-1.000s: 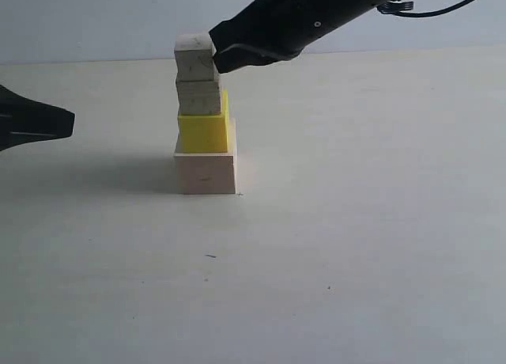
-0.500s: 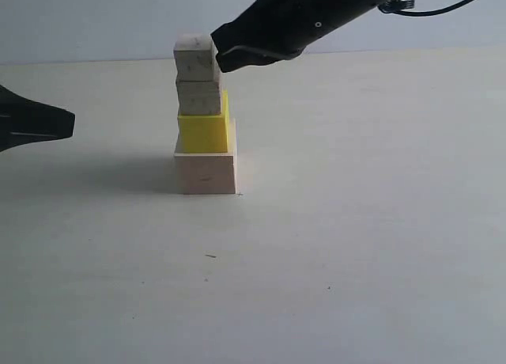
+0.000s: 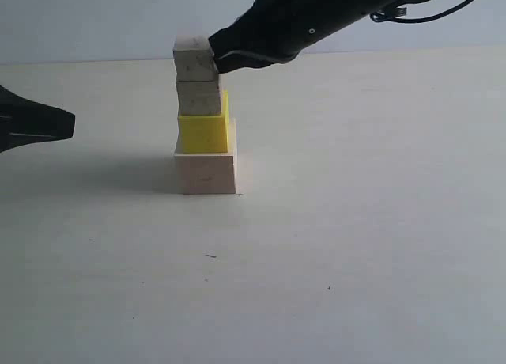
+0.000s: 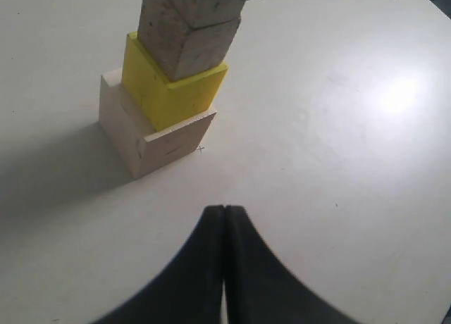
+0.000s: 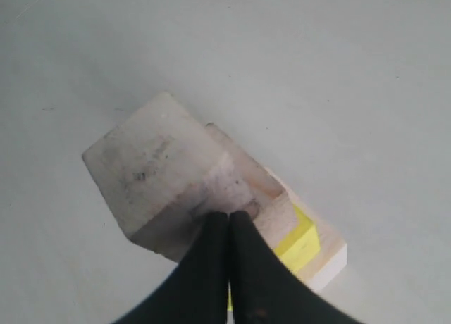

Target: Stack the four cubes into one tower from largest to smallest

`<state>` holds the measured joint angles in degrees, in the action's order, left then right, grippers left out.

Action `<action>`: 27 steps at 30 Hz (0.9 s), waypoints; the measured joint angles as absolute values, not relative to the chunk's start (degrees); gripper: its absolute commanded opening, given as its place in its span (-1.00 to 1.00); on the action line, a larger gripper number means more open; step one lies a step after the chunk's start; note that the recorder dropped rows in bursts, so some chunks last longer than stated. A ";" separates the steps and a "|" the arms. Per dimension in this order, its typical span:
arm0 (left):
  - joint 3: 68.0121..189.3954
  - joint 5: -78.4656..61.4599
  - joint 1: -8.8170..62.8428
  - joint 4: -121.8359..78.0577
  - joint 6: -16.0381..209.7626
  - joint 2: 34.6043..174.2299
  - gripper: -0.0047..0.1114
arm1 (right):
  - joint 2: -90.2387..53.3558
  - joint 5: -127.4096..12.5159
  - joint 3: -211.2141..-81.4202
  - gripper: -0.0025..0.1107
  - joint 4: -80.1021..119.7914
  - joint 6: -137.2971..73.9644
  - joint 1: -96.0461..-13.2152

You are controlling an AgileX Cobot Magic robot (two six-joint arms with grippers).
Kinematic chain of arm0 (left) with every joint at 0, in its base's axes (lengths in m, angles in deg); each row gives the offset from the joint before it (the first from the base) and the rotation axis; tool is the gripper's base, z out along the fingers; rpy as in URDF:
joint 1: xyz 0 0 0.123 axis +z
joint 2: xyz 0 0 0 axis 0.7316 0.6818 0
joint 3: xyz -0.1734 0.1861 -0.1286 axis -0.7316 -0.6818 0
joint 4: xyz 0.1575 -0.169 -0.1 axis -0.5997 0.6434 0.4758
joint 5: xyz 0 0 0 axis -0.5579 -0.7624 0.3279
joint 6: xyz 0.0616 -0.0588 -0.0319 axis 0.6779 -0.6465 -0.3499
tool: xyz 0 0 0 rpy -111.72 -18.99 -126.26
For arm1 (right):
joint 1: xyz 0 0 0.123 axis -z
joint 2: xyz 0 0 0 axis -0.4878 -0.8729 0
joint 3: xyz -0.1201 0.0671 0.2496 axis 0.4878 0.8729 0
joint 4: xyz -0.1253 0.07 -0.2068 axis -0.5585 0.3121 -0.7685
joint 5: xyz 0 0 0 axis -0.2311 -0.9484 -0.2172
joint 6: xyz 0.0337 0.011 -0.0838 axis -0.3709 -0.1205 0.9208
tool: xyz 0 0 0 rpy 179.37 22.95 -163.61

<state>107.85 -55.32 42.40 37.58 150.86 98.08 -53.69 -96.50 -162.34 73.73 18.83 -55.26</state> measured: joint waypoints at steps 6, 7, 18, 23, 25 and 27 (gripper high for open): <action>107.85 -55.48 42.40 37.58 150.86 98.08 -0.92 | -54.43 -96.21 -162.34 -0.96 75.00 19.77 -55.26; 107.85 -55.48 42.40 37.58 150.86 98.08 -0.92 | -54.43 -96.07 -162.34 -0.96 75.00 19.87 -55.26; 107.85 -55.48 42.40 37.58 150.86 98.08 -0.92 | -54.66 -95.13 -162.34 -0.96 73.43 19.67 -55.26; 107.85 -55.48 42.40 37.58 150.86 98.08 -0.92 | -53.34 -93.50 -162.34 -0.96 66.30 12.79 -55.26; 107.85 -55.48 42.40 37.58 150.86 98.08 -0.92 | -52.74 -93.10 -162.34 -0.96 61.92 8.40 -55.26; 107.85 -55.48 42.40 37.58 150.86 98.08 -0.92 | -52.52 -93.24 -162.34 -0.96 59.83 5.64 -55.26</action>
<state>107.85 -55.48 42.40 37.58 150.86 98.08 -52.52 -93.24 -162.34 59.83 5.64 -55.26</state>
